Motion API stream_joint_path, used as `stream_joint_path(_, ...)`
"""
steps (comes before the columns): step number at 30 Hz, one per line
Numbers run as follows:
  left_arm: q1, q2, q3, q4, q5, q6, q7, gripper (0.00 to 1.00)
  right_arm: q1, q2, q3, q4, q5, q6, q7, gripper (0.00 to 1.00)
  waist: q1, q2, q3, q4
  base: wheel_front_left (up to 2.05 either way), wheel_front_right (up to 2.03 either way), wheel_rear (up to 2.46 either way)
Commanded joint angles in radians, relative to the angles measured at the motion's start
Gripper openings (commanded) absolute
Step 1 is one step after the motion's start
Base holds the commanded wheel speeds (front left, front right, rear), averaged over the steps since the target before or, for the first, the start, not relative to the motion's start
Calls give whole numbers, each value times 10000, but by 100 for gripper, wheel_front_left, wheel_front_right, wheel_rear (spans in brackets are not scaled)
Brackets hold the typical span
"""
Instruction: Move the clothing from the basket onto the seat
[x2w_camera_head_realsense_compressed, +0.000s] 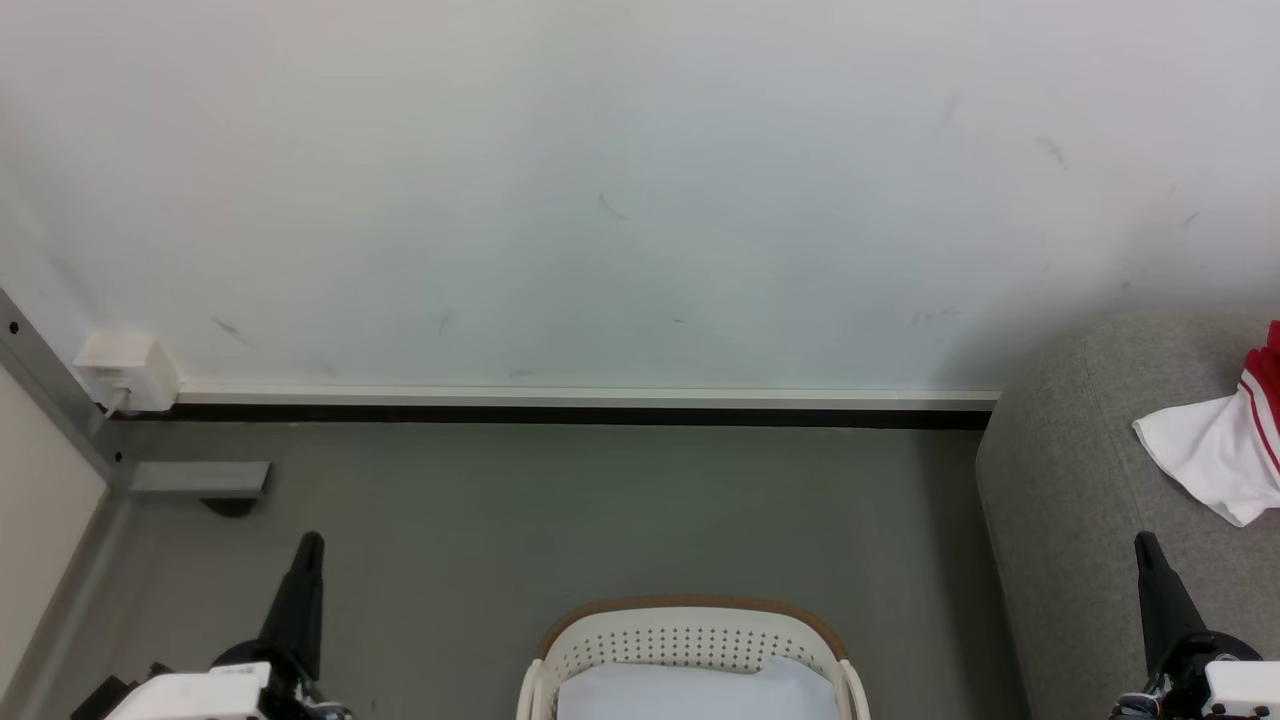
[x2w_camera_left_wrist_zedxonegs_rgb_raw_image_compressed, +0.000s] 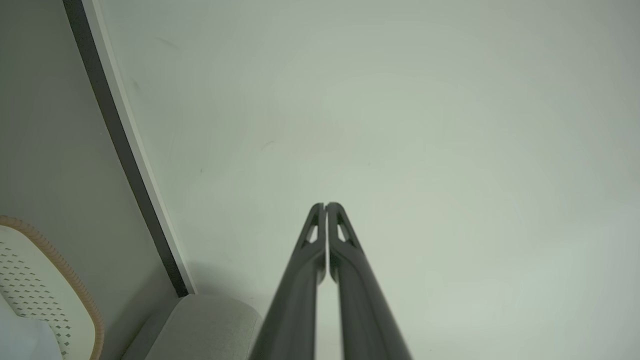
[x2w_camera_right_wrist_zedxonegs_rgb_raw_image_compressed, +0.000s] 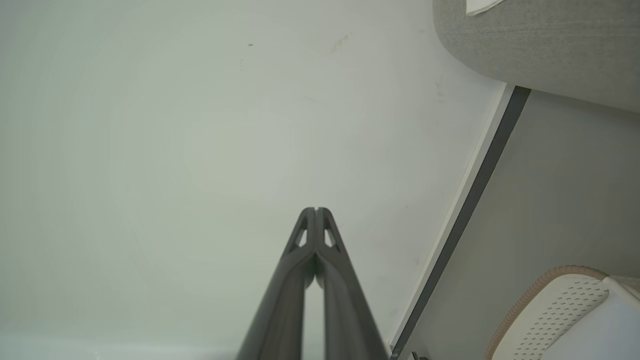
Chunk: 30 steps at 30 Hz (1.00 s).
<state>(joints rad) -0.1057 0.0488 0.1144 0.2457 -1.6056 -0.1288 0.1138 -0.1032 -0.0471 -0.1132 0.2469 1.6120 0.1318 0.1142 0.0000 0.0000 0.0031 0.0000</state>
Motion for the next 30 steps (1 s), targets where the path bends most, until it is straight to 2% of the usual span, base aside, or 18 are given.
stream_joint_path(1,-70,26,23,-22,-134,-44,41,0,-127,-61,-9,-38,21,-21,33,0,0,0,0,0,0,0,0)
stream_joint_path(30,-70,26,20,-23,-135,-44,40,0,-127,-60,-8,-38,22,-21,33,0,0,0,0,0,0,0,0)
